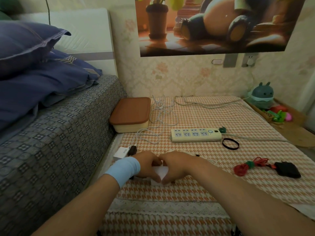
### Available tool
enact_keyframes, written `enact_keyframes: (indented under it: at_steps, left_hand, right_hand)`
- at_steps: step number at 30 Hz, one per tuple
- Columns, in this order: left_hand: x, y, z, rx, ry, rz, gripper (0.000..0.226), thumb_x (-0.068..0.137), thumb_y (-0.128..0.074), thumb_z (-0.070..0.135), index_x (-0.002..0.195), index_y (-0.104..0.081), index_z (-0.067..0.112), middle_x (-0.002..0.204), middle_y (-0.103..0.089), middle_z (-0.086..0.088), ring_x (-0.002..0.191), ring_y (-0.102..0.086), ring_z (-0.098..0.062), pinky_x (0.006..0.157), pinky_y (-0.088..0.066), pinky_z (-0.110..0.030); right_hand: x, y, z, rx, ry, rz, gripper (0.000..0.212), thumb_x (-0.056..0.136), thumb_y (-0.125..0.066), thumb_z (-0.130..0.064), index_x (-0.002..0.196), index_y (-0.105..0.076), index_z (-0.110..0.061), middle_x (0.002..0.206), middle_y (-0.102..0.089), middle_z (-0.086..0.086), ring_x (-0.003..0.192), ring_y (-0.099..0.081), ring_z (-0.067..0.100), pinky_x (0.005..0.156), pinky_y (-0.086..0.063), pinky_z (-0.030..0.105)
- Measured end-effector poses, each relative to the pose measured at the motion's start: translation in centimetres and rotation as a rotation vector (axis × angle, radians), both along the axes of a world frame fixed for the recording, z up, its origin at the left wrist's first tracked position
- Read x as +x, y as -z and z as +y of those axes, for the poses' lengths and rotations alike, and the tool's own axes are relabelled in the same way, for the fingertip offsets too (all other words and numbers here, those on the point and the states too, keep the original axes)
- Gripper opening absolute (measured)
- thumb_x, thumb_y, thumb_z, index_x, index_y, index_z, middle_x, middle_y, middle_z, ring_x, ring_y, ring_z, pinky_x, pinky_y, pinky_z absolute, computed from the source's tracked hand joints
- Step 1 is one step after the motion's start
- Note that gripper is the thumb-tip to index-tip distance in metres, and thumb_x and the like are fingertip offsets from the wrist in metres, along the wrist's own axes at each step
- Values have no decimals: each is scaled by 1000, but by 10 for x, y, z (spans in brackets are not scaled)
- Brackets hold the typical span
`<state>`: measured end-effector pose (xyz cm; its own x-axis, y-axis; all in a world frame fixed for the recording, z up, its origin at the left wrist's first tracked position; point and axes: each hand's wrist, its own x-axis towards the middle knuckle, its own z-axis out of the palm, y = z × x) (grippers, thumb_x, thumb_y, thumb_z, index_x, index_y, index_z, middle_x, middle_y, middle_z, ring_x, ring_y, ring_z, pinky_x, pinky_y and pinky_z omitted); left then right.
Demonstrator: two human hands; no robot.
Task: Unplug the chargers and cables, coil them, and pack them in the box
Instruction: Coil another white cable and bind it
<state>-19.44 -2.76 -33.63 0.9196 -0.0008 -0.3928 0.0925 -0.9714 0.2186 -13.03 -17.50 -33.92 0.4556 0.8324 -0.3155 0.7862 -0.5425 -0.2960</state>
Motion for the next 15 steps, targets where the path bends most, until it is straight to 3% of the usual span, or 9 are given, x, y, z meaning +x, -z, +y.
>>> enact_keyframes:
  at_steps: [7,12,15]
  left_hand:
    - [0,-14,-2,163,34,195,92,73,-83,41,148,-30,30,145,-46,1,128,-49,-25,106,-43,-37]
    - [15,-2,-34,5,76,4,87,82,-76,25,152,-26,25,144,-48,-2,124,-52,-26,102,-47,-39]
    - [27,7,-53,-123,51,-71,77,84,-75,21,149,-34,20,141,-51,-2,122,-54,-24,102,-48,-38]
  right_hand:
    - [15,-10,-32,-225,110,-34,72,80,-80,-39,144,-47,-30,135,-55,-3,104,-54,19,85,-51,35]
    - [24,-16,-55,-428,216,-69,65,81,-78,-36,138,-48,-22,130,-59,1,108,-60,22,89,-54,38]
    - [31,-23,-69,-561,269,-94,64,81,-79,-34,136,-51,-14,124,-60,3,104,-62,24,84,-53,36]
